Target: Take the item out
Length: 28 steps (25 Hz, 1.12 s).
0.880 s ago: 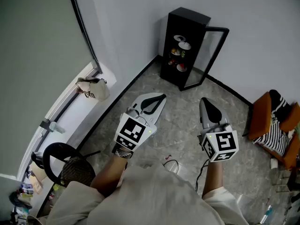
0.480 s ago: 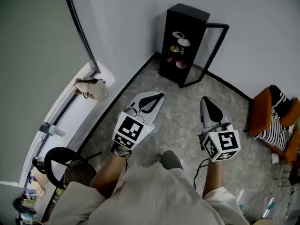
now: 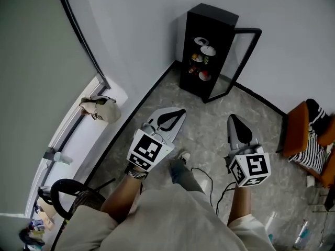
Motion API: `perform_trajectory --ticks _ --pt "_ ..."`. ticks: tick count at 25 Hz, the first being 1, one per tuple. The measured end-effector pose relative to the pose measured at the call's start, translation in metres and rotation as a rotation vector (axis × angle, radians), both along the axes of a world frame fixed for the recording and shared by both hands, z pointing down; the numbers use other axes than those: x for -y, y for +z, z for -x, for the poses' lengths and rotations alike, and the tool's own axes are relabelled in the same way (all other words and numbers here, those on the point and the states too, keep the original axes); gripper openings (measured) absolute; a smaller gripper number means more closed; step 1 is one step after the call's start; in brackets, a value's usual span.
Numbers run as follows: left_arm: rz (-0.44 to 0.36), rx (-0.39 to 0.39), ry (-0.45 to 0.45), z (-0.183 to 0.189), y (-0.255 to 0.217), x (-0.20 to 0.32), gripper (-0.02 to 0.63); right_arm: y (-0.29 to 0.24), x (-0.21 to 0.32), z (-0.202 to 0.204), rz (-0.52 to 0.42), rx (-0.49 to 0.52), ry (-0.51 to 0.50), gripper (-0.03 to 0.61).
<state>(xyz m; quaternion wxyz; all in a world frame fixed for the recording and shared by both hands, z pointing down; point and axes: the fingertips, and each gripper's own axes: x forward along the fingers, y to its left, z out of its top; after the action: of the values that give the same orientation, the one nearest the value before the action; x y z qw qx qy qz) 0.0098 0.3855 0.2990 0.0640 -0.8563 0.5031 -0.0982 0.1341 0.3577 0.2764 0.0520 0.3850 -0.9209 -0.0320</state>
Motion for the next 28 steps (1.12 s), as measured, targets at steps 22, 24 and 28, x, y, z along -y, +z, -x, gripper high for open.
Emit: perform_trajectory --ticks 22,24,28 --pt "0.016 -0.021 -0.01 0.04 -0.008 0.284 0.005 -0.004 0.284 0.044 -0.005 -0.022 0.015 0.006" --pt "0.019 -0.022 -0.008 0.04 -0.007 0.301 0.005 -0.003 0.302 0.045 -0.006 -0.024 0.015 0.006" --pt "0.021 -0.026 -0.006 0.04 -0.007 0.332 0.005 -0.004 0.332 0.049 -0.005 -0.031 0.003 0.006"
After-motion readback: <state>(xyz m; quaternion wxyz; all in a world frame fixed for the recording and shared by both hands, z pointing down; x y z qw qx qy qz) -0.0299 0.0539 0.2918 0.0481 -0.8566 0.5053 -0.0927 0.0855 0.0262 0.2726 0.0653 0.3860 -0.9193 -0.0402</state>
